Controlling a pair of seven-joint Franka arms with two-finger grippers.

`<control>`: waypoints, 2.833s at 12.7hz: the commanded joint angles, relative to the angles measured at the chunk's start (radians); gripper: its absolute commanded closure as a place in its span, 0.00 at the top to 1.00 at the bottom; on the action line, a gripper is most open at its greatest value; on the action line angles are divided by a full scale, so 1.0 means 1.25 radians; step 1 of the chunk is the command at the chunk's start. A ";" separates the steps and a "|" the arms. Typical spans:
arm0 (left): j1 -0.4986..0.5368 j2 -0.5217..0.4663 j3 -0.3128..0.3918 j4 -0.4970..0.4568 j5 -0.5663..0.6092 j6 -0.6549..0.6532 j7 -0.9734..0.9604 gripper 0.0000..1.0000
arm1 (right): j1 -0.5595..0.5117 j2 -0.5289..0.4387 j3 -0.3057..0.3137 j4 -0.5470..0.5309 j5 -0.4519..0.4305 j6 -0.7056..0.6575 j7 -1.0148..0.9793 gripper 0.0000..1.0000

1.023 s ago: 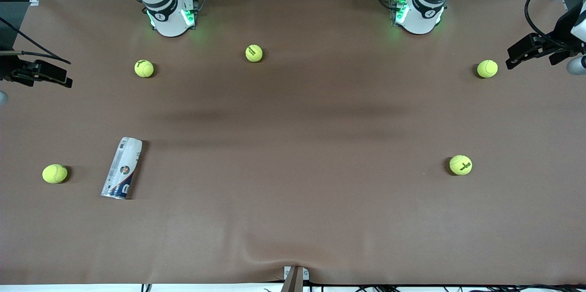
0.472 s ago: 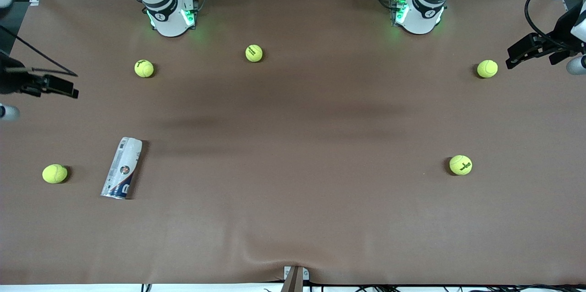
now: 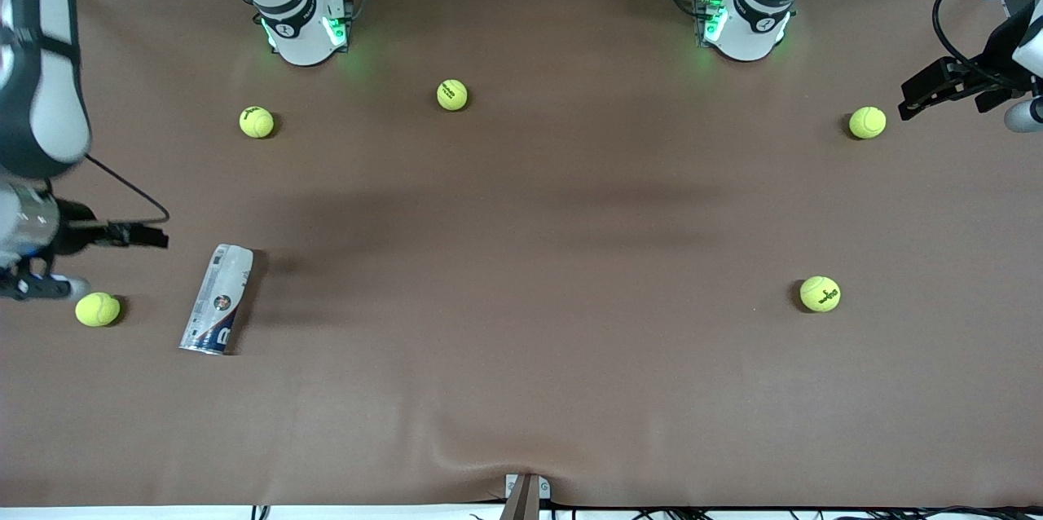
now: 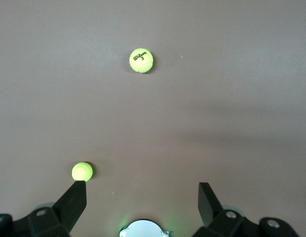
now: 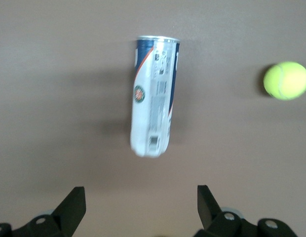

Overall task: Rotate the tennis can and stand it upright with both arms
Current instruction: 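Reach the right gripper down to the lying white-and-blue tennis can, then close the right gripper around the middle of the tennis can, then lift the can with the right gripper and carry it to table center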

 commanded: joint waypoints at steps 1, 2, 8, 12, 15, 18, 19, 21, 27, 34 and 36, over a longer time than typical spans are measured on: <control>0.007 -0.005 -0.005 0.003 -0.001 -0.013 0.004 1.00 | -0.019 0.051 0.008 -0.047 -0.004 0.094 -0.031 1.00; 0.005 -0.005 -0.005 0.002 -0.001 -0.013 0.005 1.00 | -0.019 0.078 0.006 -0.048 -0.004 0.119 -0.031 1.00; 0.007 -0.004 -0.005 0.000 -0.001 -0.013 0.007 1.00 | -0.019 0.211 0.008 -0.043 -0.002 0.256 -0.032 1.00; 0.007 -0.002 -0.005 0.000 -0.001 -0.013 0.008 1.00 | -0.019 0.240 0.008 -0.042 0.001 0.282 -0.030 1.00; 0.007 -0.001 -0.005 0.001 -0.001 -0.013 0.008 1.00 | -0.019 0.251 0.008 -0.042 0.001 0.290 -0.030 1.00; 0.005 -0.001 -0.006 0.001 -0.002 -0.013 0.008 1.00 | -0.020 0.254 0.009 -0.042 0.001 0.294 -0.031 0.91; 0.005 -0.001 -0.006 0.001 -0.002 -0.013 0.008 1.00 | -0.022 0.254 0.009 -0.042 0.001 0.294 -0.033 0.70; 0.007 -0.001 -0.005 0.001 -0.002 -0.013 0.011 1.00 | -0.019 0.251 0.009 -0.036 0.001 0.292 -0.077 0.66; 0.007 -0.001 -0.003 0.000 -0.002 -0.013 0.014 1.00 | 0.082 0.146 0.068 -0.020 0.000 0.204 -0.143 0.70; 0.008 0.004 -0.001 -0.005 -0.002 -0.012 0.015 1.00 | 0.243 0.075 0.314 0.006 -0.138 0.225 -0.287 0.71; 0.008 0.007 -0.001 -0.007 -0.002 -0.012 0.014 1.00 | 0.358 0.099 0.314 0.007 -0.234 0.309 -0.301 0.71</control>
